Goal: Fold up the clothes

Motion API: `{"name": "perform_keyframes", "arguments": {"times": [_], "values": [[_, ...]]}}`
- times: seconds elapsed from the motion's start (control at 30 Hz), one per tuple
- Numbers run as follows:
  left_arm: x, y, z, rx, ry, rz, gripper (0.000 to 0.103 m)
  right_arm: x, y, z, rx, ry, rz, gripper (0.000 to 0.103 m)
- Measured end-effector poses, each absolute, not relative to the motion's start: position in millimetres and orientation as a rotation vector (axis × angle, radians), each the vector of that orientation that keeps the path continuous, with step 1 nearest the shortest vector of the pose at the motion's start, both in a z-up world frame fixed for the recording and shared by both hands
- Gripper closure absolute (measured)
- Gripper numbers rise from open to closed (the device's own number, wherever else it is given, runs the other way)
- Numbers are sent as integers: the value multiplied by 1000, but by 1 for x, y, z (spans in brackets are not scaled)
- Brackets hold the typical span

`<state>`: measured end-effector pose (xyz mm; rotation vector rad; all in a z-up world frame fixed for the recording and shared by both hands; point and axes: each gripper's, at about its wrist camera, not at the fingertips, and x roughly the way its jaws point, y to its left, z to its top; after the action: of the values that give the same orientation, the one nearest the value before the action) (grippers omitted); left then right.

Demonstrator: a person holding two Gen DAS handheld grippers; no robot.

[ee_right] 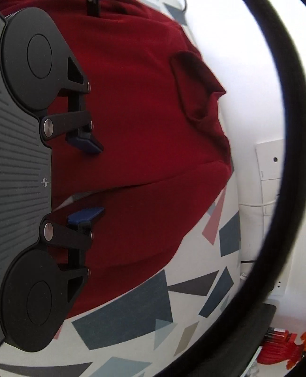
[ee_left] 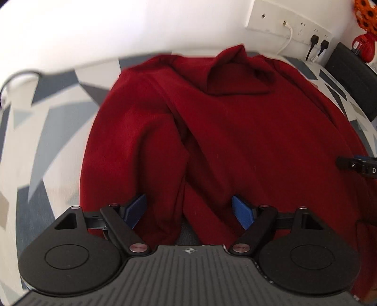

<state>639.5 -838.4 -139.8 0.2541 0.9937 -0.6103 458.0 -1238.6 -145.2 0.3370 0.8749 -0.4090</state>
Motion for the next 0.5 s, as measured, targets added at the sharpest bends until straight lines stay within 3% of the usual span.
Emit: {"name": "perform_keyframes", "arguments": {"times": [0.07,0.1,0.13,0.17,0.5], "values": [[636,-842,-137,268,968,-612,61,455,-1233,-145,340,865,-408,76],[636,-841,-135,258,979,-620,68,456,-1237,-147,360,867,-393,87],[636,-839,-134,247,994,-624,78,452,-1237,-146,376,863,-393,88],[636,-837,-133,244,1005,-628,82,448,-1235,-145,381,859,-396,88],[599,-808,-130,234,1048,-666,84,405,-1224,-143,453,882,-388,90]]}}
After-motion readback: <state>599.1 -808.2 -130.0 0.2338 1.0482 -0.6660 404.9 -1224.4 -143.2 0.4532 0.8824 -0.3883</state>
